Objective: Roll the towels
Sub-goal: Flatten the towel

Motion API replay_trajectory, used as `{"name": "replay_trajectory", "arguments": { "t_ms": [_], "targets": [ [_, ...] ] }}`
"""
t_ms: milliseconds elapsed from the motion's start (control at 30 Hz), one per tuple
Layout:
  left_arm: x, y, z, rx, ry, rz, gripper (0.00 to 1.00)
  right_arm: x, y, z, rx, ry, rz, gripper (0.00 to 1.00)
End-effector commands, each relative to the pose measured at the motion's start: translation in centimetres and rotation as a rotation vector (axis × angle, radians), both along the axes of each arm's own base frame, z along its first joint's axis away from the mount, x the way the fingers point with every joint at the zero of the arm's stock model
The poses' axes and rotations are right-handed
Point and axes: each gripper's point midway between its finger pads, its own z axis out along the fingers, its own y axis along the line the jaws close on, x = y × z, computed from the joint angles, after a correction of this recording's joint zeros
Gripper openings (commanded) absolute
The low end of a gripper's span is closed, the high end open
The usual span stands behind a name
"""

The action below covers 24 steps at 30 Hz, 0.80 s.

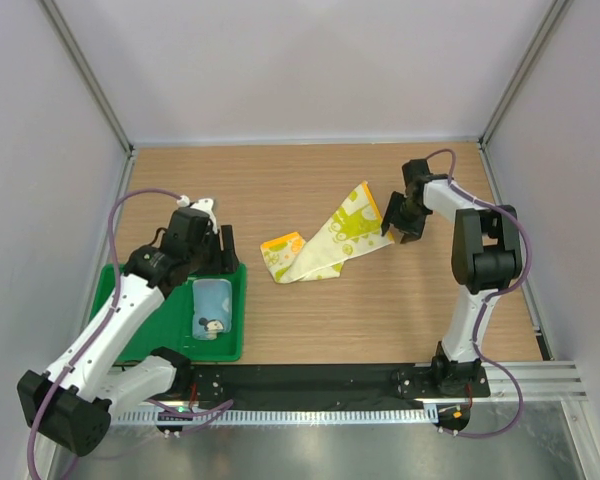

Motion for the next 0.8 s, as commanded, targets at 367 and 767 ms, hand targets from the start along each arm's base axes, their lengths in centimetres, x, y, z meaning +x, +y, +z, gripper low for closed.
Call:
{"name": "replay_trajectory", "arguments": {
  "t_ms": [367, 767],
  "targets": [
    [0.4, 0.2, -0.1, 0.015, -0.031, 0.003, 0.66, 1.2, 3.0, 3.2, 0.152, -0.062, 0.019, 0.05],
    [0.3, 0.3, -0.2, 0.017, -0.032, 0.005, 0.66, 1.0, 0.2, 20.6, 0.090, -0.398, -0.007, 0.01]
  ]
}}
